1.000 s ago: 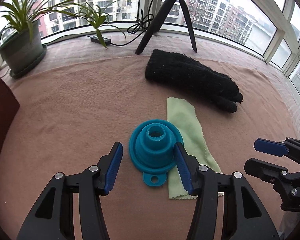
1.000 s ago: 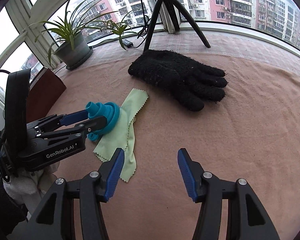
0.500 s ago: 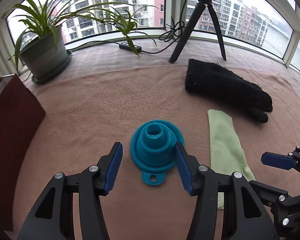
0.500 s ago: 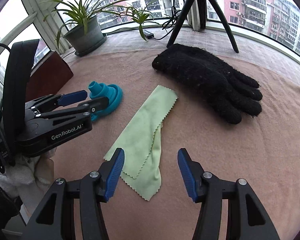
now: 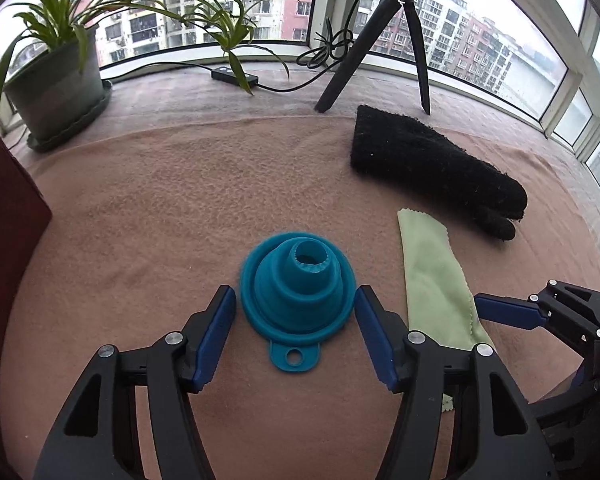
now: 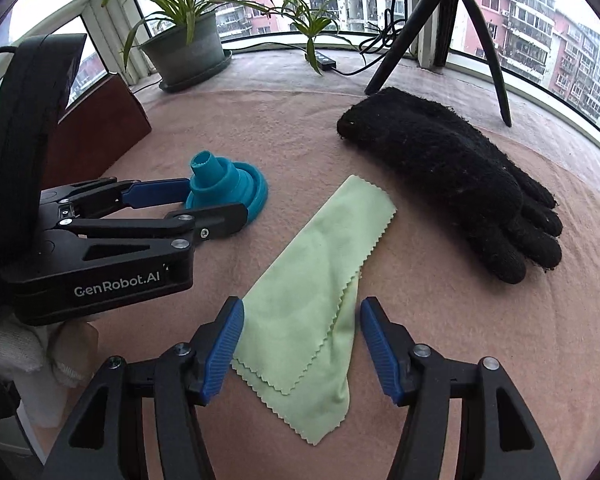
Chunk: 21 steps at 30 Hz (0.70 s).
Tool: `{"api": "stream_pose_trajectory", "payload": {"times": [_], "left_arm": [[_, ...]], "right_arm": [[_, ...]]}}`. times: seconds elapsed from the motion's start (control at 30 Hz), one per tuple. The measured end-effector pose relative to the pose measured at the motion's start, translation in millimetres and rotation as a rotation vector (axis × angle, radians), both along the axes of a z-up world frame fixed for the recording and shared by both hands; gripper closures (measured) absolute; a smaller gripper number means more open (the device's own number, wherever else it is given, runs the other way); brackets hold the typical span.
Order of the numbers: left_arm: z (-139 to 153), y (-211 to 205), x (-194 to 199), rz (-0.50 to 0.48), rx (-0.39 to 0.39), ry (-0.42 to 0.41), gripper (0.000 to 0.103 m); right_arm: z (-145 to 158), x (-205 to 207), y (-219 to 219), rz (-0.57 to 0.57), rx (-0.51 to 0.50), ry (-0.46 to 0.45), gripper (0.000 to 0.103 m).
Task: Organize soft objects
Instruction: 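Close the left tool on the blue funnel's rim, then close the right tool on the edge of the pale green cloth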
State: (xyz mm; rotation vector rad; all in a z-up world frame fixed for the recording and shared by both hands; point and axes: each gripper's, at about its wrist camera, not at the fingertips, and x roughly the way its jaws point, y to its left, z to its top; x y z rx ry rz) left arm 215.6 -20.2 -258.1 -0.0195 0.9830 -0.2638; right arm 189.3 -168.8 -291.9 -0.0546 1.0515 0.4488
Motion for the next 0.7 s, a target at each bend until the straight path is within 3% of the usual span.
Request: {"api": "stream_pose_trajectory", "payload": {"times": [0.3,0.5,0.7], "left_arm": [[-4.5,-6.0,-0.1,-0.014,0.046,-0.053,0.035],[-7.6,-11.9,0.7,-0.023,0.097,-0.076,0.03],[-8.4,-10.7,0.1,-0.017,0.091,-0.085,0.031]], "right_arm": [[-4.8,-7.1,14.4,0.046,-0.116,-0.09,0.037],[-4.9,-2.9,5.4,0.034,-0.114,-0.092,0.037],[-4.0,-4.8,2.8,0.018,-0.101,-0.105,0.052]]}}
